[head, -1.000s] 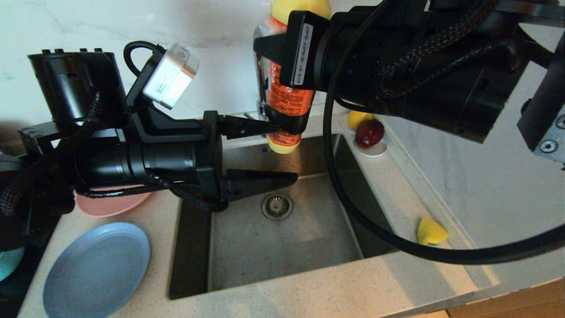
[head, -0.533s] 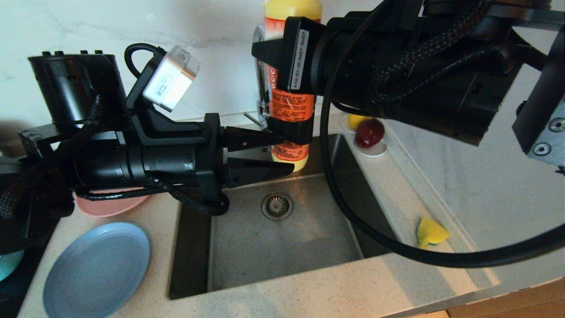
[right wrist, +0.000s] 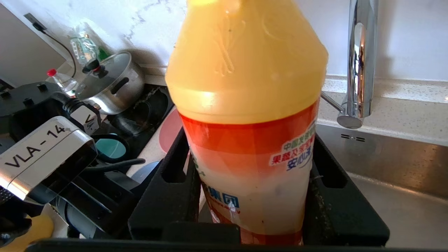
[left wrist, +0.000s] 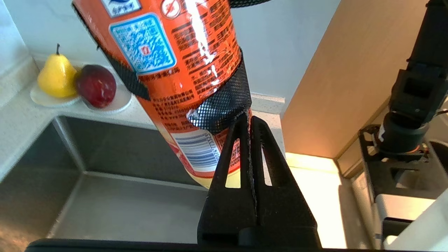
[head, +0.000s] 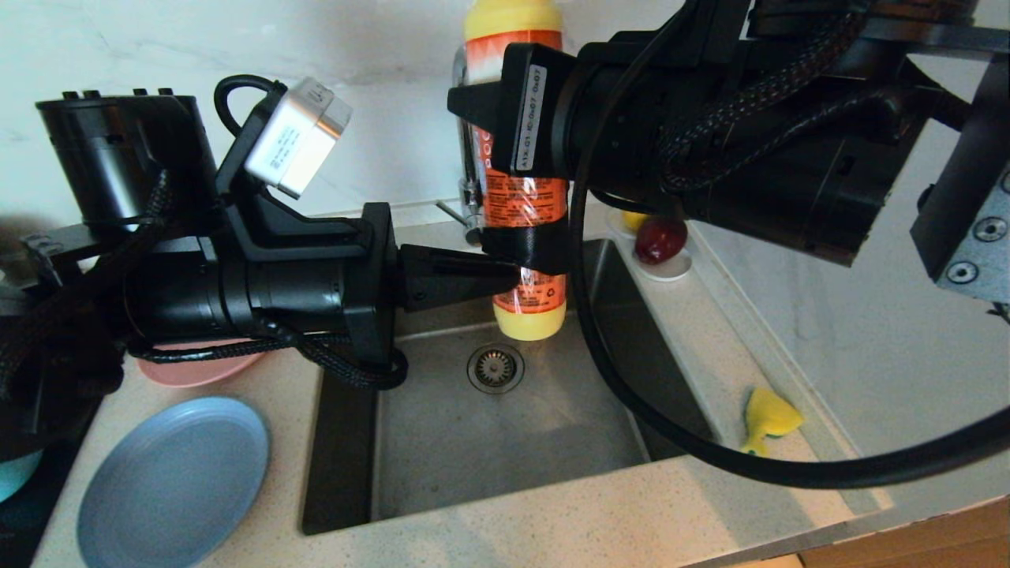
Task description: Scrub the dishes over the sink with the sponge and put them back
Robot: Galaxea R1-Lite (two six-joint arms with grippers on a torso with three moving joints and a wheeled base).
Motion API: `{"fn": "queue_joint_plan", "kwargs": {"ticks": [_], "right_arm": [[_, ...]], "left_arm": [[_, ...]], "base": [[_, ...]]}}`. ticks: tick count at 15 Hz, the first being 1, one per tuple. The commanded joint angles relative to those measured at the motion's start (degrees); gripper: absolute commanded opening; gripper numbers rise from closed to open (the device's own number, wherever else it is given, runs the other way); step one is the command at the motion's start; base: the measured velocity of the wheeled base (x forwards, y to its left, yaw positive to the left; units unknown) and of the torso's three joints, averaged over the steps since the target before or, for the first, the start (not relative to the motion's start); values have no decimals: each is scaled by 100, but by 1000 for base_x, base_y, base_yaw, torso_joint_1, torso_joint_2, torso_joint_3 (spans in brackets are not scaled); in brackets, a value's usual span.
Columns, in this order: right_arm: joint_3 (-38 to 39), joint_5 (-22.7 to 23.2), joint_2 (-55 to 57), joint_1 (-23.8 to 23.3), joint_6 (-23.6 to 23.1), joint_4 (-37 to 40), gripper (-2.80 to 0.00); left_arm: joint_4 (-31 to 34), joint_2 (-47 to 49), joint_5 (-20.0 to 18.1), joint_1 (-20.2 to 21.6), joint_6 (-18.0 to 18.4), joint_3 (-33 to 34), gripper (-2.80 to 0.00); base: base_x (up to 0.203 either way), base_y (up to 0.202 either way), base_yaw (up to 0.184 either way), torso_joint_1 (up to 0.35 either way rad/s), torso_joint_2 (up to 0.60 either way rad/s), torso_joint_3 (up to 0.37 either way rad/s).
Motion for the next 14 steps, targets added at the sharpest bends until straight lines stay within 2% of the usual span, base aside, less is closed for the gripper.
{"fn": "queue_joint_plan", "kwargs": {"ticks": [1,4,6,7,14], "right_arm": [[55,-15,-51,0,8,-38,-280],[56,-15,-88,-26,5,-29,-280],[62,-15,-79,-26,11,-35,-280],[56,-15,-79,-26,11,-29,-280],[-5,55,-95,-35,11,68,-280]], "left_arm": [[7,-111,-11,15,-162,72,-280],[111,-358,155,132,-911,-22,-280],[291,-419,249,161,-1077,-94,-280],[289,-443,255,186,-1085,-85,0],[212,-627,256,318,-1034,-6,0]], "base": [[0,0,0,0,0,0],[0,0,0,0,0,0],[0,0,0,0,0,0],[0,0,0,0,0,0],[0,0,0,0,0,0]]}}
